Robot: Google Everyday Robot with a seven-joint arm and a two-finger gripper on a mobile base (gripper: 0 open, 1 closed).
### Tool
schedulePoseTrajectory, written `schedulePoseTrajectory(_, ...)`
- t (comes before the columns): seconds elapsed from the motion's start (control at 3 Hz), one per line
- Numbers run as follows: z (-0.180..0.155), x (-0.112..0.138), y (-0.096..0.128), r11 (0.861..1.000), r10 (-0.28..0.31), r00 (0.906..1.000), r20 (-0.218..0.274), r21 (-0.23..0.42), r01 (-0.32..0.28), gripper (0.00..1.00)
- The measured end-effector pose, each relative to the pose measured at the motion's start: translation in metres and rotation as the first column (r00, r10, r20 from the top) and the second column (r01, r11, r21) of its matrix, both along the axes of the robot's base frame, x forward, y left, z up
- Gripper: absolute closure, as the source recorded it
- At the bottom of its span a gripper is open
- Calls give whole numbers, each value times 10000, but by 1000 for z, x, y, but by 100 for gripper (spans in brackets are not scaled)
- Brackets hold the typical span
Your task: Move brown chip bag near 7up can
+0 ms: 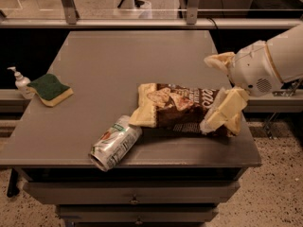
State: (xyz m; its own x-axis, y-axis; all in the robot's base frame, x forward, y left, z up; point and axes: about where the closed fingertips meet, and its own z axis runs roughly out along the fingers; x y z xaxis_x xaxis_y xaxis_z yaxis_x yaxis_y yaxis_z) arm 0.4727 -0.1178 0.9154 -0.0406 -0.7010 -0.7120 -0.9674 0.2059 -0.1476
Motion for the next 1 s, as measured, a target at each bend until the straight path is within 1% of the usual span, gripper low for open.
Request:
schedulePoseTrajectory(0.33,-1,19,-27,9979,-330,9992,219,561,318,0)
schedulePoseTrajectory(0.67,22,60,-83,9858,-1076,9857,1294,1425,889,0)
schedulePoseTrajectory(1.0,55,86,-115,9734,-1779,9624,2054,1802,1415,0)
